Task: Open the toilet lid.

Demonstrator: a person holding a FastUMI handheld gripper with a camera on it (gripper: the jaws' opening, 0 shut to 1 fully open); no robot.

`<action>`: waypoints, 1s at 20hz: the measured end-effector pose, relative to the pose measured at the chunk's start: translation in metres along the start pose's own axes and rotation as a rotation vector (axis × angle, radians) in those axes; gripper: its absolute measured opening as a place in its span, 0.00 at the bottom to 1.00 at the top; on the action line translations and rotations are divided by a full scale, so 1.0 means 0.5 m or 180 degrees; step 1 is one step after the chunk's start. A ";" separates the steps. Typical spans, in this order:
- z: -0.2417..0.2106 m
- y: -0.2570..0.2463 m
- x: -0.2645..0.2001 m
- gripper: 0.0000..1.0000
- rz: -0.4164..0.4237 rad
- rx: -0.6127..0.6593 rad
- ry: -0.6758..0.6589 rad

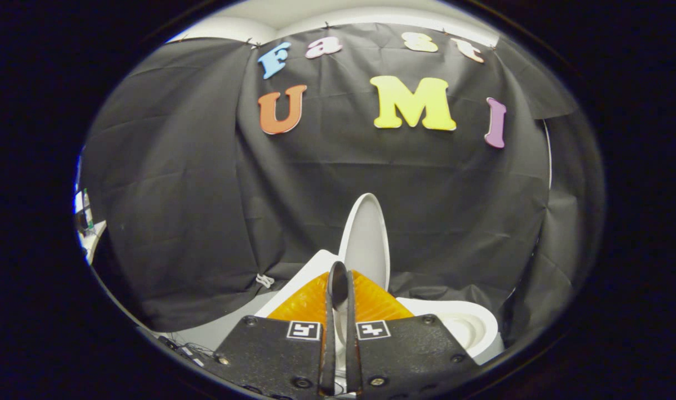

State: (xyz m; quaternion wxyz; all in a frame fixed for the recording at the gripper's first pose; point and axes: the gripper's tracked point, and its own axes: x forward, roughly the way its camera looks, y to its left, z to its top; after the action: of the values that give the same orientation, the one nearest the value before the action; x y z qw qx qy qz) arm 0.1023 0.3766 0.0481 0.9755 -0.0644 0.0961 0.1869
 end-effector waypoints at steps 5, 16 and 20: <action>-0.005 0.048 -0.006 0.51 0.0555 0.0149 0.0097; 0.055 -0.162 -0.162 0.98 0.0084 0.0508 -0.0673; -0.015 -0.317 -0.228 0.99 -0.0381 0.0519 -0.0779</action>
State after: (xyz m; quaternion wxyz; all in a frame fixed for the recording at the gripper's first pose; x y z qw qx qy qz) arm 0.0570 0.1892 0.0792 0.9914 0.0326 -0.0126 0.1265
